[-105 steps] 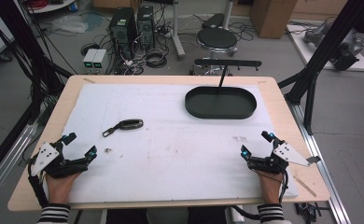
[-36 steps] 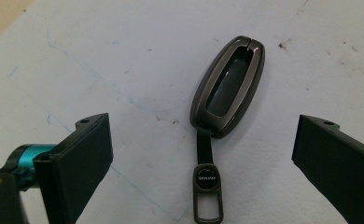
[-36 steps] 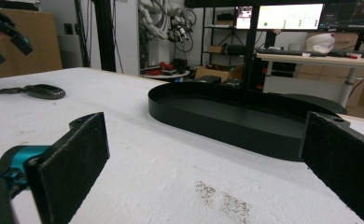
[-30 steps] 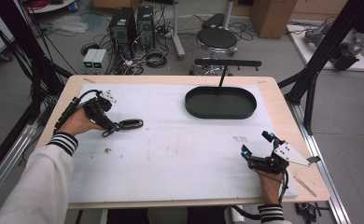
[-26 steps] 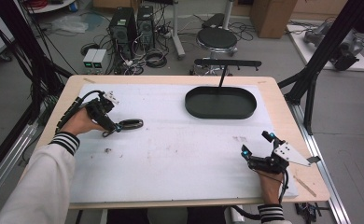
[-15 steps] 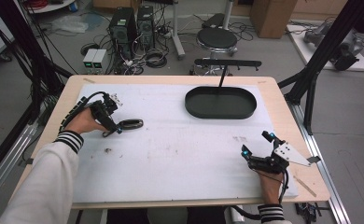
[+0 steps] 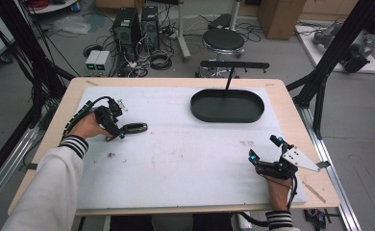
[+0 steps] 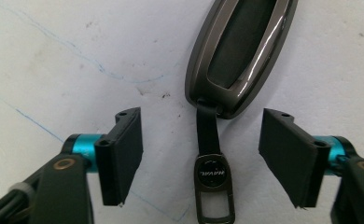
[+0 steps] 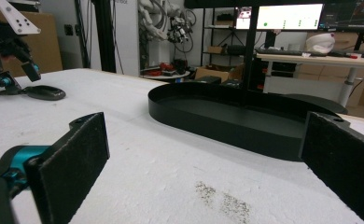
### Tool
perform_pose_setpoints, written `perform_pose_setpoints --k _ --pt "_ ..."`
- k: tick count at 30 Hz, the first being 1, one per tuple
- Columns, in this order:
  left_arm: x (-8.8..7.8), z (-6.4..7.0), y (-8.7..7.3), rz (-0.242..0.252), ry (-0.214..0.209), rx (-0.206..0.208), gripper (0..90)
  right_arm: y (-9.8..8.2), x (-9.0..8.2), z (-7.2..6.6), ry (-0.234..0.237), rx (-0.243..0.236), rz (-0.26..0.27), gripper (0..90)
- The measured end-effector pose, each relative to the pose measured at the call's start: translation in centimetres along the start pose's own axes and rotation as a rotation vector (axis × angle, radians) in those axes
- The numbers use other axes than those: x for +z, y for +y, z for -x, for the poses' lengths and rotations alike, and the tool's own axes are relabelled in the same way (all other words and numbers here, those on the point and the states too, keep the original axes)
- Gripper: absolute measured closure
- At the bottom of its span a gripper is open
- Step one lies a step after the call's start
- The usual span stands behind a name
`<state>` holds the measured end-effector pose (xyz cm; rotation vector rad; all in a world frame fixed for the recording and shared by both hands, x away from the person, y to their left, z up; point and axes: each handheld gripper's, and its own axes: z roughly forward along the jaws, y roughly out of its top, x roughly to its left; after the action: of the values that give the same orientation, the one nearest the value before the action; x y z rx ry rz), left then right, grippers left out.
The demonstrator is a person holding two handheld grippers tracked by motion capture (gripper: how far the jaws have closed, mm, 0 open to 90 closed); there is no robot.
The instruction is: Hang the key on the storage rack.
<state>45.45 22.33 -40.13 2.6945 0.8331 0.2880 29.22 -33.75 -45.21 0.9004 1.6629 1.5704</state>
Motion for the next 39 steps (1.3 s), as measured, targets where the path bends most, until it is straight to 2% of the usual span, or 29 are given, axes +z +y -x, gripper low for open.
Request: perform_pose_setpoints --k 4,13,16,20,21,22,25,28,35,39 --pt "0.03 0.00 0.07 -0.017 0.012 0.013 37.5 0.01 0.01 0.00 -0.001 -0.002 0.000 0.5" --pt "0.21 0.07 0.18 -0.041 -0.004 0.016 49.8 0.00 -0.01 0.00 -0.001 0.000 -0.001 0.5" --pt "0.25 0.06 0.18 -0.049 -0.009 0.018 51.4 0.00 0.00 0.00 -0.001 0.000 0.000 0.5" --pt "0.16 0.10 0.18 -0.054 -0.019 0.022 61.7 0.00 0.00 0.01 0.001 0.000 0.000 0.5" --pt "0.09 0.04 0.19 -0.062 -0.023 0.029 61.7 0.01 0.00 0.01 0.000 -0.002 0.000 0.5" --pt "0.09 0.05 0.17 -0.062 -0.024 0.027 66.8 0.00 0.00 0.00 0.001 0.000 0.000 0.5" --pt "0.08 -0.06 0.14 -0.067 -0.023 0.014 71.5 0.00 0.01 0.01 0.001 -0.003 0.000 0.5" --pt "0.15 -0.08 0.18 -0.070 -0.014 0.006 72.3 0.00 0.03 0.01 0.002 -0.002 0.003 0.5" --pt "0.49 0.26 0.46 -0.095 -0.008 0.045 80.0 0.00 0.00 0.00 0.001 0.002 0.001 0.5" --pt "0.47 0.42 0.47 -0.089 0.000 0.047 81.3 -0.01 0.00 0.01 0.001 0.001 0.003 0.5"
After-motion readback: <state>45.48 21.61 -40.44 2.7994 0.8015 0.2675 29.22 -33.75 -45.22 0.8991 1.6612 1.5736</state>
